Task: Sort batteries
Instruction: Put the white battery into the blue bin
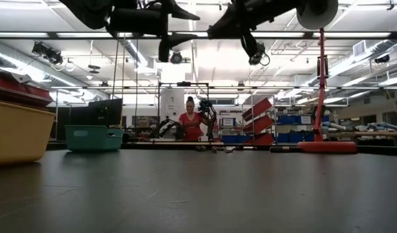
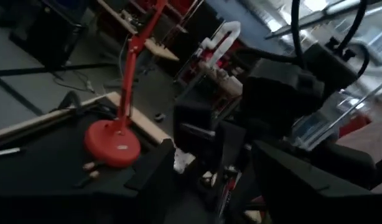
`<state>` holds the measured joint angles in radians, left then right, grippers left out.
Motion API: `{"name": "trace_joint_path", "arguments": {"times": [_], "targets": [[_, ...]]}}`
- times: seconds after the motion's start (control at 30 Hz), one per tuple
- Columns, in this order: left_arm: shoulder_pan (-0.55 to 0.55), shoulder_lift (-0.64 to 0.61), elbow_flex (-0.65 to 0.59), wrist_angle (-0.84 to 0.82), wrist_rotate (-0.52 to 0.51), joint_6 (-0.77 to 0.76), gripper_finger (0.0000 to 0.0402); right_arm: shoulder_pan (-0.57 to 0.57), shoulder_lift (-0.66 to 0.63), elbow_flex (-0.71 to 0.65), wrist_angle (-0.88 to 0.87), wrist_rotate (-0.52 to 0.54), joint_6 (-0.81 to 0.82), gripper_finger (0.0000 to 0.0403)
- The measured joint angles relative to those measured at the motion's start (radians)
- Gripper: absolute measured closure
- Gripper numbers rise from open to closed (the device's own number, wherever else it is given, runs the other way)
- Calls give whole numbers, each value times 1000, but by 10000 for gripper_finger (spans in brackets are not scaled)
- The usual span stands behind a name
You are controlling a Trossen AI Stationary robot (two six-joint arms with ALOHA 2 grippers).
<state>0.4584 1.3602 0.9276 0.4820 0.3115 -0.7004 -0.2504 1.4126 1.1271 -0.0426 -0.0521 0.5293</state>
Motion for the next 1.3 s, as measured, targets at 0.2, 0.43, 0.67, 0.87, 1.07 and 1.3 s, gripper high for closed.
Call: {"name": "trace_joint_path", "arguments": {"times": [0.2, 0.43, 0.67, 0.87, 1.07, 1.3], "targets": [[-39, 97, 0, 179, 41, -105, 183, -9, 27, 0, 73, 0, 30, 382], [-47, 123, 0, 169, 18, -115, 183, -8, 25, 0, 103, 8, 44, 382], [-49, 123, 0, 176, 15, -8, 278, -9, 24, 0, 119, 6, 44, 382], [-44, 121, 1, 178, 15, 16, 370, -9, 24, -2, 114, -1, 43, 333], [39, 49, 0, -34, -11, 28, 370, -9, 6, 0, -4, -25, 42, 263], [183, -120, 2, -666, -31, 274, 370, -13, -15, 0, -179, -21, 28, 237]]}}
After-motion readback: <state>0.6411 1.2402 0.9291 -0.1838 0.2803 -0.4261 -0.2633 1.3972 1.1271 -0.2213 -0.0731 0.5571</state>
